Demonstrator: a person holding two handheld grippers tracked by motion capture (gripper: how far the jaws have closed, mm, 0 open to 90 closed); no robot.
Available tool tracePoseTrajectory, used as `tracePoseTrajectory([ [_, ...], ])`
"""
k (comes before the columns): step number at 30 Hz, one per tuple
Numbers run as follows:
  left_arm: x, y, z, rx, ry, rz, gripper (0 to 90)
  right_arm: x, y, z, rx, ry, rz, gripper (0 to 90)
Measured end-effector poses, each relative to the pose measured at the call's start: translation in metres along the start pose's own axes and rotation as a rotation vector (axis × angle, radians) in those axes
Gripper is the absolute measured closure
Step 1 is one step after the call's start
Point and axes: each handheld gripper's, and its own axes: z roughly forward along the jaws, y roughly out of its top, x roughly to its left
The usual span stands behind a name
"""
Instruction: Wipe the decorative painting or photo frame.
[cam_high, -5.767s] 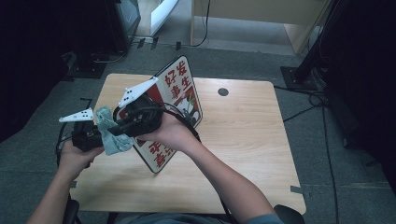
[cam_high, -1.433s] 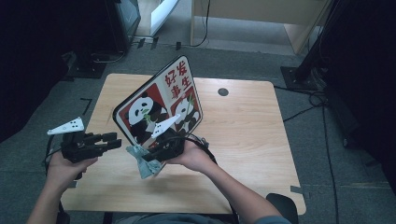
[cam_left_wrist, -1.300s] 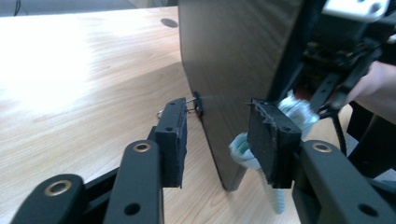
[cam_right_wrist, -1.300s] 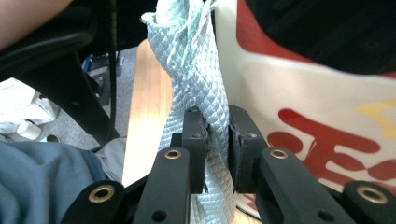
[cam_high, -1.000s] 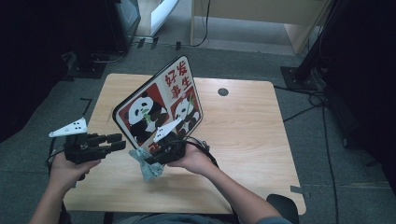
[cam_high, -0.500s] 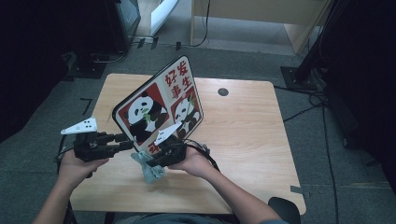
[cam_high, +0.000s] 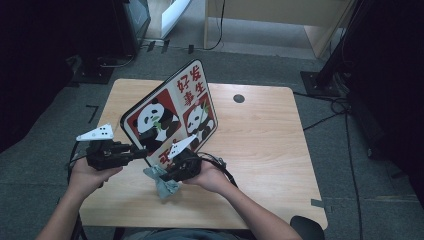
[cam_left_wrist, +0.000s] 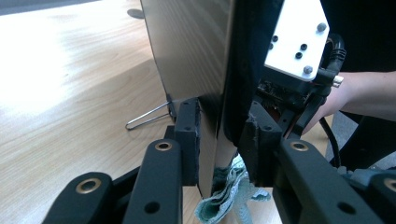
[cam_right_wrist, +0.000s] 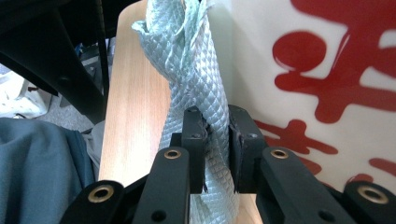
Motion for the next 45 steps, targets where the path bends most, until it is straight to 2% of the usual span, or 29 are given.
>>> tracePoseTrajectory([
  [12,-0.001,0.001,0.0,0.005,0.006,-0.003,72.2,-0.006,-0.008,0.003,0.012,0.0,0.007,78.6],
  [18,-0.001,0.001,0.0,0.007,0.005,-0.003,72.3,-0.011,-0.01,0.001,0.019,-0.015,0.018,78.7],
  [24,0.0,0.0,0.0,0.0,0.004,-0.007,72.3,-0.019,-0.014,-0.003,0.018,-0.038,0.047,78.9],
  [40,0.001,-0.001,0.0,0.009,0.008,-0.008,72.9,-0.035,-0.018,-0.015,0.011,-0.097,0.087,79.4],
  [42,0.001,-0.001,0.0,0.008,0.007,-0.007,72.8,-0.035,-0.018,-0.018,0.008,-0.095,0.095,80.5],
  [45,0.001,-0.001,0.0,0.007,0.007,-0.006,72.7,-0.034,-0.016,-0.024,-0.009,-0.076,0.077,81.0],
])
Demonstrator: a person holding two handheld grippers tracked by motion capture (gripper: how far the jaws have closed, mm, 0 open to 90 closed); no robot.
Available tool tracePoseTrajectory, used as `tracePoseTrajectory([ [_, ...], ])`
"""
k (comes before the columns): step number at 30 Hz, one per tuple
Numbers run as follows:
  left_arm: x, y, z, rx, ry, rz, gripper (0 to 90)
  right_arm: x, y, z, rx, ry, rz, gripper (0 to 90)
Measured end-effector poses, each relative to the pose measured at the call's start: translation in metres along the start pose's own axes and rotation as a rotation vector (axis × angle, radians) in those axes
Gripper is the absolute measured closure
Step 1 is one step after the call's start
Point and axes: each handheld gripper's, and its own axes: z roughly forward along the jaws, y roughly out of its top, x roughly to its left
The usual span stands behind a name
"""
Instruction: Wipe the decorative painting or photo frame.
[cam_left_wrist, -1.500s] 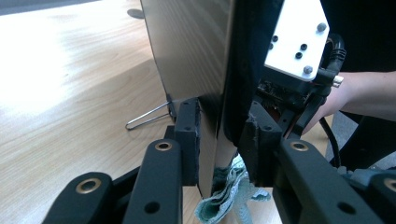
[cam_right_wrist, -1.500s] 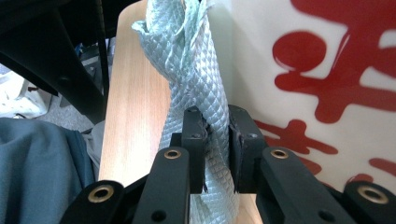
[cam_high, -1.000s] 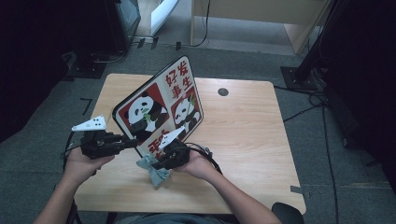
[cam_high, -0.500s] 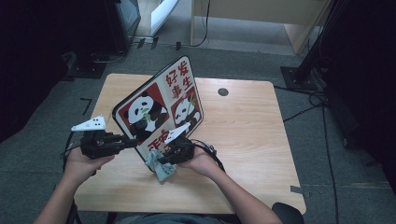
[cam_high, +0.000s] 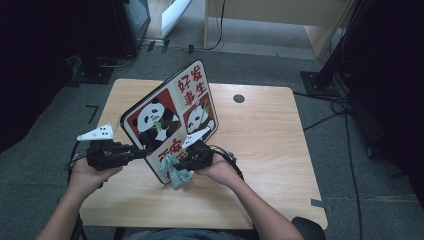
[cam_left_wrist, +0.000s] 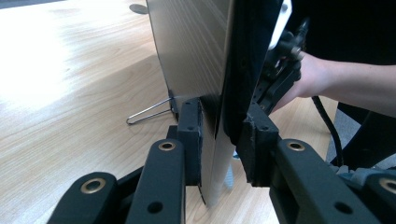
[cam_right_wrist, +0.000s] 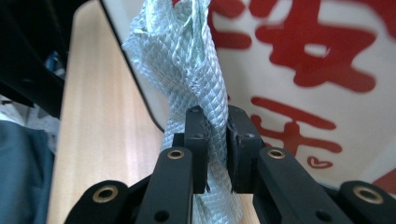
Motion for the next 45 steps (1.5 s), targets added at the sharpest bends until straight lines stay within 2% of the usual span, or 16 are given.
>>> tracePoseTrajectory([
  [6,0.0,0.0,0.0,-0.006,-0.001,0.001,72.4,0.0,0.006,-0.017,-0.065,0.01,-0.007,82.1],
  [9,0.0,0.0,0.0,-0.008,0.0,0.003,72.3,0.0,0.009,-0.025,-0.08,0.021,0.013,82.4],
  [16,0.0,-0.001,0.001,-0.013,-0.001,0.005,72.1,0.0,0.017,-0.043,-0.141,0.031,0.016,82.4],
  [24,0.0,-0.001,0.001,-0.015,0.001,0.007,72.0,0.001,0.031,-0.064,-0.197,0.013,-0.004,82.3],
  [29,0.0,-0.001,0.001,-0.016,0.005,0.01,72.0,0.004,0.044,-0.077,-0.238,0.022,-0.021,82.3],
  [35,-0.001,-0.001,0.001,-0.019,0.007,0.007,72.0,0.016,0.07,-0.098,-0.267,0.012,-0.077,82.2],
  [45,-0.001,-0.002,0.001,-0.021,0.005,0.009,71.9,0.033,0.136,-0.122,-0.281,0.017,-0.137,82.2],
])
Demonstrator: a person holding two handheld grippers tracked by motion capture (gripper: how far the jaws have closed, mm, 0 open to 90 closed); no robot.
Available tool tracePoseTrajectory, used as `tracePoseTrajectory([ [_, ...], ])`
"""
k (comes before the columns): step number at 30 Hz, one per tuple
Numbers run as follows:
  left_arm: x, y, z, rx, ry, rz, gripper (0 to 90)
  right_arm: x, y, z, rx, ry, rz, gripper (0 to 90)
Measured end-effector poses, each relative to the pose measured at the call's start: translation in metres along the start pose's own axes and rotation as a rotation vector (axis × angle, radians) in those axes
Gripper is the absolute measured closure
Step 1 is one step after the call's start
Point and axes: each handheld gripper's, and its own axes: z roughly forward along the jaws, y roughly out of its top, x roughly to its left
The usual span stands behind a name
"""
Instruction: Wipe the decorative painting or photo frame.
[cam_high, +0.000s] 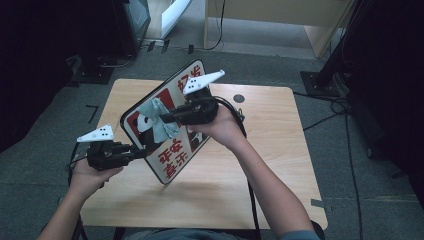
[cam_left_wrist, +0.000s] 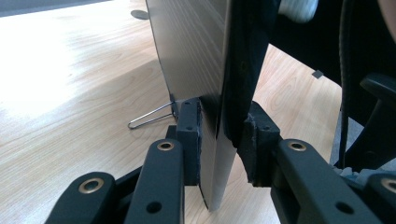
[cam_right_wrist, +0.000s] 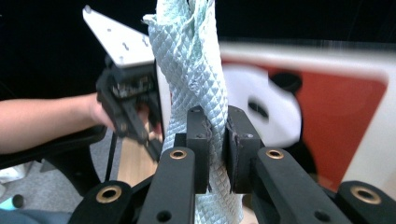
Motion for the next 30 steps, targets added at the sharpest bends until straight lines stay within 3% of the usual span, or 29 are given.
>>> tracePoseTrajectory([
  [7,0.0,0.0,0.0,-0.003,-0.003,-0.001,71.9,0.005,0.044,0.007,0.003,-0.027,-0.051,82.1],
  [13,0.0,0.0,0.0,-0.003,-0.002,-0.001,71.9,0.009,0.07,0.025,0.019,-0.019,-0.063,81.8],
  [21,0.001,-0.001,0.0,-0.005,0.001,-0.001,72.0,0.016,0.077,0.051,0.091,-0.036,-0.085,81.3],
  [30,-0.001,0.0,0.001,0.005,0.004,0.008,72.1,0.017,0.078,0.061,0.121,-0.041,-0.064,79.4],
])
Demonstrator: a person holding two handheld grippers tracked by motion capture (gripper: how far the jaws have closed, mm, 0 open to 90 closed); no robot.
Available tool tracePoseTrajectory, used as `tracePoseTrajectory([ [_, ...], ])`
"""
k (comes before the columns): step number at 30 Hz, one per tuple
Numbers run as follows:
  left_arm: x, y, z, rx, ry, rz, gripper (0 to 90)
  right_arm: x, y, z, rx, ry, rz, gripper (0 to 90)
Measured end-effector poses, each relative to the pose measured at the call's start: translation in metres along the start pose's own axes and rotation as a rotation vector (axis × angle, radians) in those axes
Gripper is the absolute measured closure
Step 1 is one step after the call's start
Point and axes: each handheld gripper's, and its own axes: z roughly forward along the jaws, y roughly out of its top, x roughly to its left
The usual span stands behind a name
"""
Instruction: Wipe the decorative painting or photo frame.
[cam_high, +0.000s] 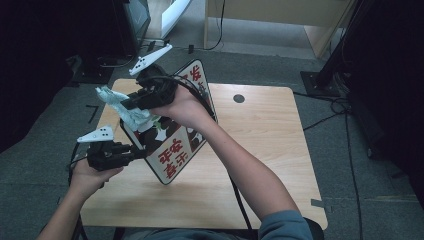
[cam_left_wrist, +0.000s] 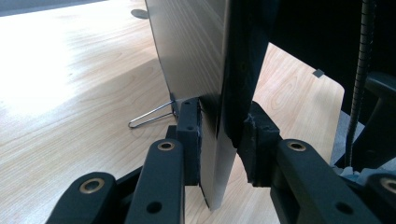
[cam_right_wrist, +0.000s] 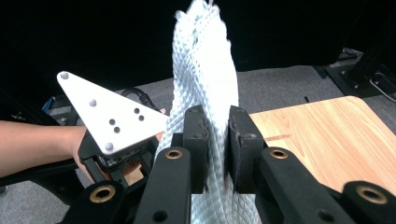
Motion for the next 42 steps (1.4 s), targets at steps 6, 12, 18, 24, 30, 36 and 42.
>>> tracePoseTrajectory([
  [6,-0.001,0.0,0.0,-0.001,0.002,0.001,71.8,0.001,-0.003,0.007,-0.004,0.001,0.018,78.7],
  [12,0.0,0.0,0.0,0.0,0.001,0.001,71.9,0.001,-0.004,0.008,-0.009,0.0,0.015,79.2],
  [18,-0.001,0.0,0.0,-0.001,0.002,0.003,71.9,-0.001,-0.005,0.008,-0.014,0.013,0.029,79.3],
  [24,-0.001,0.0,0.0,0.0,0.003,0.004,72.1,-0.002,-0.005,0.008,-0.016,0.017,0.023,79.3],
  [30,0.0,0.0,0.0,-0.002,0.004,0.003,72.4,-0.006,-0.006,0.008,-0.022,0.03,0.021,79.0],
  [36,0.0,0.0,-0.001,-0.001,0.007,0.004,72.7,-0.01,-0.006,0.007,-0.029,0.037,0.032,77.5],
  [42,0.0,-0.001,-0.001,-0.002,0.005,0.002,72.9,-0.012,-0.007,0.007,-0.031,0.032,0.039,77.1],
])
